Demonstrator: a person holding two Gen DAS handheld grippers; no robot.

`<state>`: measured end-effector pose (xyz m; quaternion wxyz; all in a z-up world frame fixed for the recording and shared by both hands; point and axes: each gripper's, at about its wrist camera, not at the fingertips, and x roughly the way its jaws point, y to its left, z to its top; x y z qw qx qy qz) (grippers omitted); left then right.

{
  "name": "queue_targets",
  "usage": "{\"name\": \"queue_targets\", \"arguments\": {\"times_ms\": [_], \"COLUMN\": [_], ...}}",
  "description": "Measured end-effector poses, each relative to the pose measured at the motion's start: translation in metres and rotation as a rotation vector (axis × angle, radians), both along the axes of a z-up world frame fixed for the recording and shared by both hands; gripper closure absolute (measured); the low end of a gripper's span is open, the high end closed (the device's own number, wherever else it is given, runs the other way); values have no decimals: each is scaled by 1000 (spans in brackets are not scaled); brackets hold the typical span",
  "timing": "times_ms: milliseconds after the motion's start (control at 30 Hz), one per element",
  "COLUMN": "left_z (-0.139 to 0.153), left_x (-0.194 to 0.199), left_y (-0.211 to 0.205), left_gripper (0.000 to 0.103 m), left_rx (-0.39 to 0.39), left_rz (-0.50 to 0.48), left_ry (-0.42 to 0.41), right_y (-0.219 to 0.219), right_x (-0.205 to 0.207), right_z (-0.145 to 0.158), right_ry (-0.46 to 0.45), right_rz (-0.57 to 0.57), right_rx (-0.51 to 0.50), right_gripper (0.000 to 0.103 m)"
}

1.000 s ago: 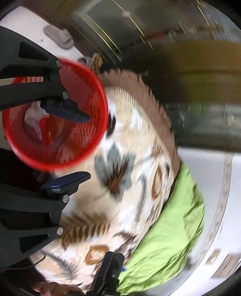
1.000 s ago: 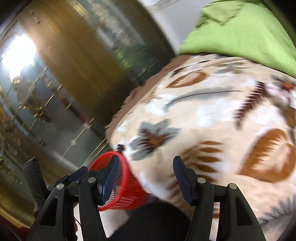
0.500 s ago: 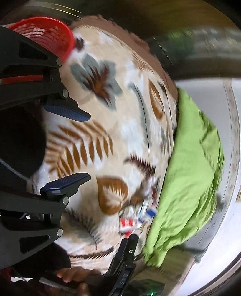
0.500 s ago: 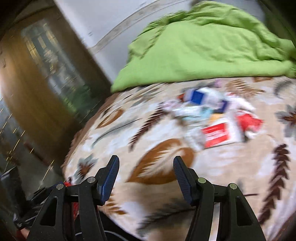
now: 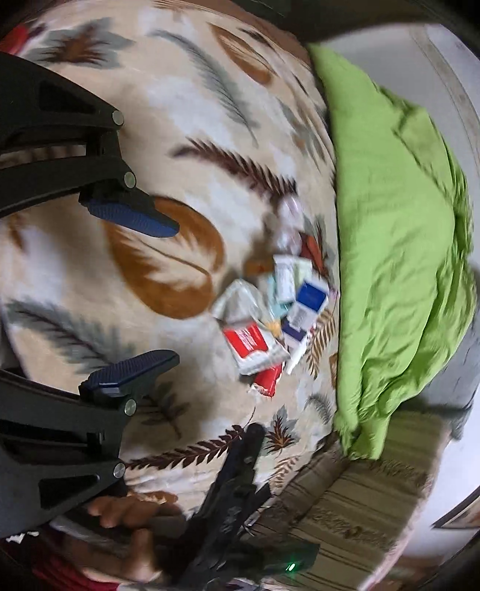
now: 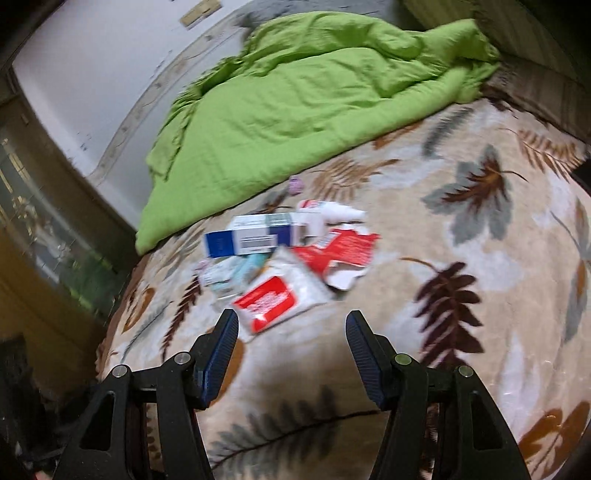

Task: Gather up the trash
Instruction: 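Move both tools back over the trash pile on the bed, then grasp the white-and-red plastic packet with the left gripper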

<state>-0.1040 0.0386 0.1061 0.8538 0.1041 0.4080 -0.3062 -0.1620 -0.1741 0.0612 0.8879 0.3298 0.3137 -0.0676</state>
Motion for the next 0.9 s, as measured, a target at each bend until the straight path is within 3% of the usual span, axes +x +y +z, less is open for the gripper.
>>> {"name": "queue_targets", "arguments": {"times_ms": [167,267,500,600,733,900], "left_z": [-27,-45,-81,-82,-80,-72], "left_x": [38,63,94,91,80,53], "left_y": [-42,-53,-81,-95,-100,-75], "left_gripper": [39,37,35,34,58,63], "left_rx": [72,89,-27,-59,-96,-82], "left_rz": [-38,-34,-74,-60,-37,-21], "left_ry": [-26,7,119,87,80,61], "right_y": [-13,-25,-43,-43,-43,-43], "right_x": [-5,-6,-2,-2,-2,-1], "right_z": [-16,-21,-34,-34,-34,-34], "right_ry": [11,-13,-12,-19,-21,-18], "right_rz": [-47,-73,-112,-118,-123,-122], "right_rx": [-45,2,85,77,77,78], "right_gripper": [38,38,38,38,38,38]}}
